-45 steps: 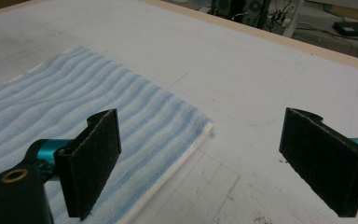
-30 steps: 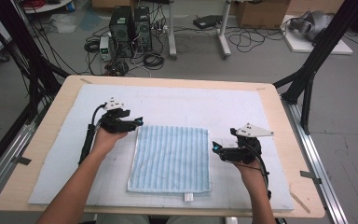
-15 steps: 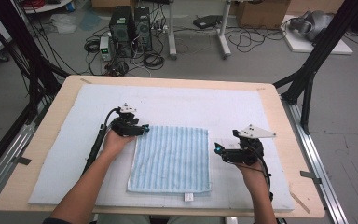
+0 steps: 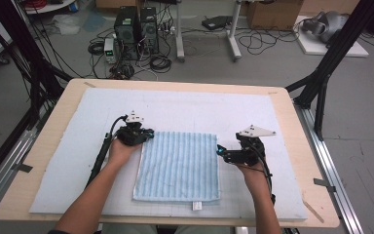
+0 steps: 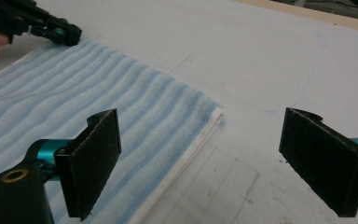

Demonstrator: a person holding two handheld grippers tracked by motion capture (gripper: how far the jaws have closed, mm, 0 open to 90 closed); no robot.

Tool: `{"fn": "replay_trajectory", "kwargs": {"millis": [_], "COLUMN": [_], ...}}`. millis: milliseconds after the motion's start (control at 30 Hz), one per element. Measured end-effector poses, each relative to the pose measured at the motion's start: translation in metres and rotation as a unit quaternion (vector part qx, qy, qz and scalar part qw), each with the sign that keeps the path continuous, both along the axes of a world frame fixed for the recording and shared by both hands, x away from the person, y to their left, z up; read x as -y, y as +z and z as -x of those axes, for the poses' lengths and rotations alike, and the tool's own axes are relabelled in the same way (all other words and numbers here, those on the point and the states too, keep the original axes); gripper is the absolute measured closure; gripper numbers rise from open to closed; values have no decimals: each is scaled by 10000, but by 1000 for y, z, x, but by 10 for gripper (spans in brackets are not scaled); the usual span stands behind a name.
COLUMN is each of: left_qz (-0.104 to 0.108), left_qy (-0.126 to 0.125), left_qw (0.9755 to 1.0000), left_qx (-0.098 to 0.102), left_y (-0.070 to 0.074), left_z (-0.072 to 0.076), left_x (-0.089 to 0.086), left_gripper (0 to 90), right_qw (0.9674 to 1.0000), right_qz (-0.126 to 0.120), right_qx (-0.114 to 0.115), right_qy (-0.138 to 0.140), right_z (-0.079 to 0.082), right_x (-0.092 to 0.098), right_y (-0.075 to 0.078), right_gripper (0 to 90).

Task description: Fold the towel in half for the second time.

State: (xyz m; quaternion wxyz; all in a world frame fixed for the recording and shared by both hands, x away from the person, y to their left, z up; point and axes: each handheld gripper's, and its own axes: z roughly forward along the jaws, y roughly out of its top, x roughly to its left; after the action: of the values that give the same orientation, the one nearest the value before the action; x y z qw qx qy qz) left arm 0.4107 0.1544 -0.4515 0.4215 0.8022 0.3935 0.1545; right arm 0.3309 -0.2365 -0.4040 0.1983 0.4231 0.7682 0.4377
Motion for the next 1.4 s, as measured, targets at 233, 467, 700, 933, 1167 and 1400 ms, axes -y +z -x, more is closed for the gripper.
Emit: {"fn": "replay_trajectory", "kwargs": {"millis": [233,467,700,933,1167,1400], "left_qz": [167,265,290,425,469,1249], "left_qy": [16,43,17,38,33,382], "left_qw": [9998,9995,9994,9989,9987,9911], "left_qx": [-115,-154,-171,-205,-203,246], "left_y": [-1,-2,-2,-2,-1,15], "left_z": [-2,-3,-3,-3,-3,-5], "left_x": [-3,-5,-6,-7,-9,-15], "left_gripper": [832,833,835,841,849,851], "right_qw": [9998,9992,9975,9944,9945,9971], "right_qz": [132,90,286,450,490,505], "right_qx": [-159,-368,-646,-954,-923,-544], "right_qy": [-70,-101,-47,-73,124,-182], "right_z": [-21,-37,-57,-69,-68,-72], "right_x": [-12,-17,-32,-40,-44,-45], "right_y": [-7,-15,-26,-39,-38,-31], "right_gripper": [119,239,381,546,834,834]}}
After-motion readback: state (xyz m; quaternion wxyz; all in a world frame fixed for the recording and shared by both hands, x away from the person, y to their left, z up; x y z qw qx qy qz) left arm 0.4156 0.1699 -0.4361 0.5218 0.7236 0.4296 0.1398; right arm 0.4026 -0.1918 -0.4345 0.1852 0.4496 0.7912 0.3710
